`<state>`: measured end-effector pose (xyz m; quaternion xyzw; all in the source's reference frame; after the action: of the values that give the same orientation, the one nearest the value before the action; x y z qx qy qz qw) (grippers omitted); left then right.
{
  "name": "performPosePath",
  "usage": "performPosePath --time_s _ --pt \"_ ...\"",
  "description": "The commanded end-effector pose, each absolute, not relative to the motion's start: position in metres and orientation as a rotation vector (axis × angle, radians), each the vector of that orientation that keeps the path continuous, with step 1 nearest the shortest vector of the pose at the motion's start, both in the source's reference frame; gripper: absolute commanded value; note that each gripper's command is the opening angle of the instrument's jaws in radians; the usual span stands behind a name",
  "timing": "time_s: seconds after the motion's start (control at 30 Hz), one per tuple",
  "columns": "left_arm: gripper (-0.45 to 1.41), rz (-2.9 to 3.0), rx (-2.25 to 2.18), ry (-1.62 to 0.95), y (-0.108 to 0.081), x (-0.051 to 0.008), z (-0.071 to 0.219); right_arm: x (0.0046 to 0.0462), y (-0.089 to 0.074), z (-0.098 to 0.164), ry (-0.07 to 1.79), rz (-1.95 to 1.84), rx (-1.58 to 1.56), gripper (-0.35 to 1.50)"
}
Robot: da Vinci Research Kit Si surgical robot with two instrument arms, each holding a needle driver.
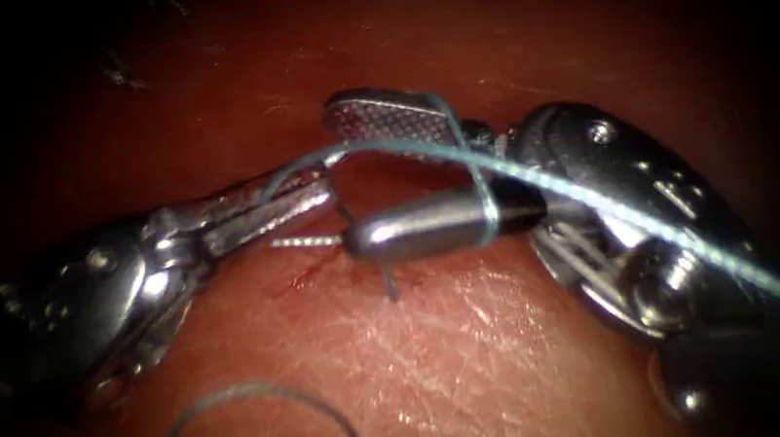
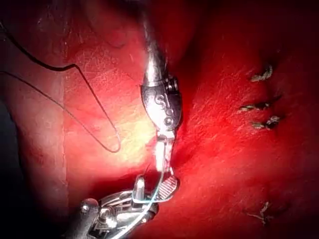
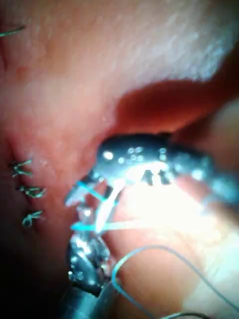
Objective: Wound Closure
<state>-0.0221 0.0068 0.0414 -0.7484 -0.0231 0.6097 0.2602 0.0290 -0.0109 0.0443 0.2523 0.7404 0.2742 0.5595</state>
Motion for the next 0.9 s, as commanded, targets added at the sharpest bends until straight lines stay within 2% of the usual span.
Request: performPosePath --time_s 0.03,0.63,0.9 --pt "-0.45 1.650 -2.026 -0.067 0.0061 -0.0227 0.0418 0.0294 -0.0113 0.0454 1.742 0.651 0.584 0.54" --pt "-0.45 1.652 -2.039 -0.080 0.0046 -0.0237 0.0406 0.0297 -0.0116 0.0453 1.704 0.682 0.569 0.51" --pt "-0.45 1.658 -2.052 -0.086 0.0071 -0.0228 0.0397 0.0298 -0.0125 0.0454 1.645 0.635 0.605 0.56"
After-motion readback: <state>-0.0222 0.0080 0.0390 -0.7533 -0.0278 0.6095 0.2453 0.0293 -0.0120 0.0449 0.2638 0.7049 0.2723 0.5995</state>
